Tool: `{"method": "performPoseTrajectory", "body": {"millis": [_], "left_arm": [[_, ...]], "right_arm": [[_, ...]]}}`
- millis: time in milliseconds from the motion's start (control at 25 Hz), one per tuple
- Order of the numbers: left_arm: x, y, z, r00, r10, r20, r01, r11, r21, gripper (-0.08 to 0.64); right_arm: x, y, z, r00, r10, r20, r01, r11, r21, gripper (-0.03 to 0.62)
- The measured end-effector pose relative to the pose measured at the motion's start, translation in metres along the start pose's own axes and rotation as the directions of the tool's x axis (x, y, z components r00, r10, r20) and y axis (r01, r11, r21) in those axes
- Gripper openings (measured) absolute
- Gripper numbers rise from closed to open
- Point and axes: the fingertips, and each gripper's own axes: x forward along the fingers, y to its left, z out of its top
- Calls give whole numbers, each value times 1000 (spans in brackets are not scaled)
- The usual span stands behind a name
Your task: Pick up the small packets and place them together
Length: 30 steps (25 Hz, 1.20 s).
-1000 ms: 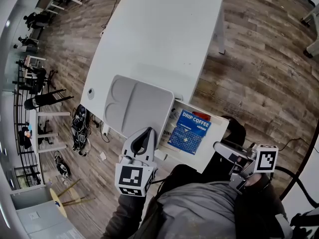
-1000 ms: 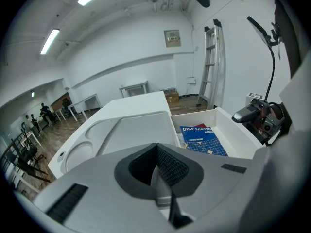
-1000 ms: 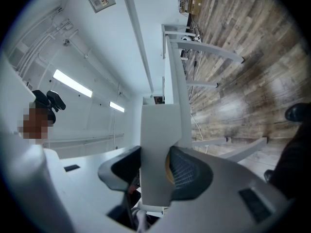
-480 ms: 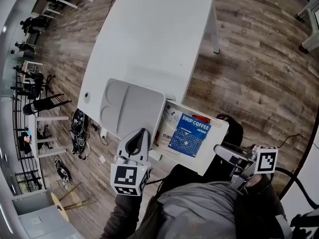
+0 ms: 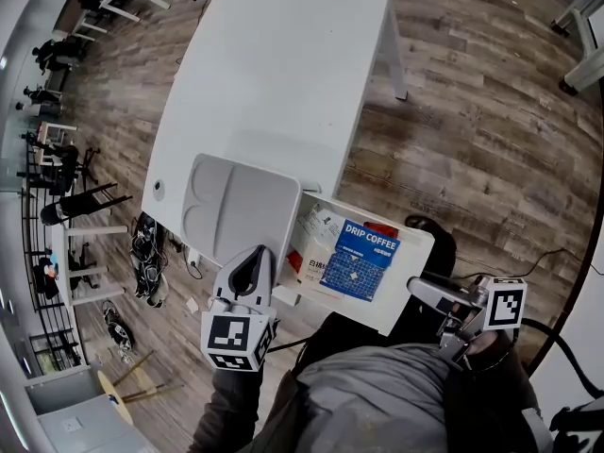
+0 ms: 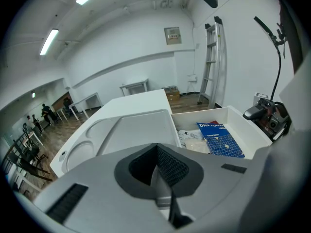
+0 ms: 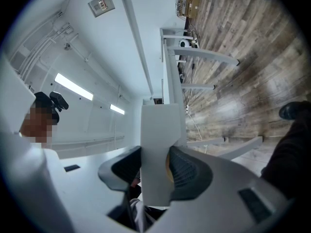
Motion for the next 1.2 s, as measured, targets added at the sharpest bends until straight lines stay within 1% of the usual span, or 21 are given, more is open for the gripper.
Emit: {"method": "performPoseTrajectory", "body": {"millis": [280,440,600,760,840,920,960,1080,1120,1200], "left_arm": [[1,0,-1,1000,2,-1,-2,1000,-3,-12],[1,1,-1,1000,4,-1,-4,1000,-6,-12],[1,0,-2,1000,6,1,-6,1000,-7,-12],[0,0,-2,1000,8,-2,-8,1000,-12,-12],[1,1,-1,1000,8,-3,-8,1000,-18,-12],[1,1,-1,1000,8,-3,-9,1000,-26,-12],[1,2,-1,1000,9,-1,-10,999,-33,-12],[0,4,0,999,28,17,-27,998,-61,-12],[-1,6,2,999,39,27,-37,997,-73,-12],[-4,10,8,997,64,49,-58,993,-102,-12]], "right_arm": [[-1,-3,-1,1000,4,-14,-4,1000,0,189],[-1,-3,-1,1000,21,-21,-21,1000,-3,189],[0,-4,0,999,35,-32,-36,999,-34,192],[-2,-9,1,998,25,-64,-30,996,-80,258],[-9,-11,0,994,34,-101,-45,992,-116,294],[-24,-11,3,989,37,-145,-67,976,-207,295],[-34,-9,11,989,29,-146,-67,963,-261,295],[-51,11,50,994,23,-105,-61,922,-381,295],[-49,21,62,993,21,-112,-66,906,-418,295],[-34,42,75,986,2,-167,-86,861,-501,295]]}}
